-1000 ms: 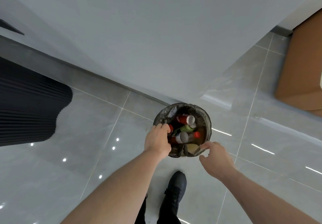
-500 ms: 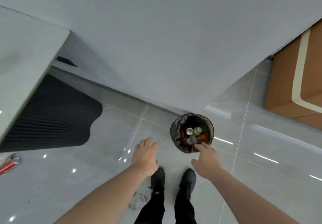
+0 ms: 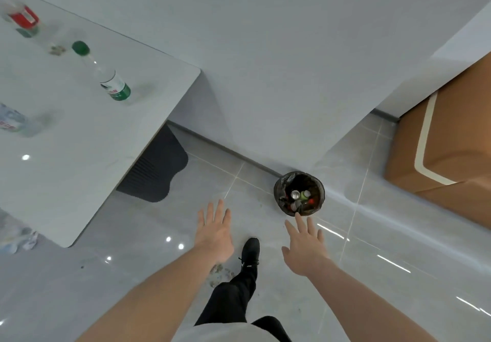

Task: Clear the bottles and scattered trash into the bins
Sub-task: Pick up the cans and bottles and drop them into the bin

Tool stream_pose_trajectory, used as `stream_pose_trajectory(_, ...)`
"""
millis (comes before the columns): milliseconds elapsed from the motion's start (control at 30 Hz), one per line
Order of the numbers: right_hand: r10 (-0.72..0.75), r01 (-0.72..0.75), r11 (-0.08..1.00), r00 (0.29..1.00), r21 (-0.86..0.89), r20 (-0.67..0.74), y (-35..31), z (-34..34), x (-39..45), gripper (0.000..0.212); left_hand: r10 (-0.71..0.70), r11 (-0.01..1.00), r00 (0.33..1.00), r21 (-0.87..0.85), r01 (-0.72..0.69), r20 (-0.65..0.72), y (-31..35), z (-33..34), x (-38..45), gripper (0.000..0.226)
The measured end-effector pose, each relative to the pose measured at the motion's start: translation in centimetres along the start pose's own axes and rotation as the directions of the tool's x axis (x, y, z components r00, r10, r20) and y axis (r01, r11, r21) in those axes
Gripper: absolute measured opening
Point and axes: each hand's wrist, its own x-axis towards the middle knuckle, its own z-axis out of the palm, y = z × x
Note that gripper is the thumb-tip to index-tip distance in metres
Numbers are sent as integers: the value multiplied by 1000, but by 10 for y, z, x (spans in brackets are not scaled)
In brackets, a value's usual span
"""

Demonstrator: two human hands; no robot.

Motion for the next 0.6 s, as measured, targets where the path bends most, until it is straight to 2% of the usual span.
stream_pose_trajectory(267,-34,29,998,995,-49,-95,-54,28,-62,72,-53,998,997,-46,51,-53,-51,46,-98,72)
stream_pose_trajectory(600,-135,125,984,988,-130,-74,-145,46,-116,73,-217,975,973,-64,212,-80,-156,81,-182,73)
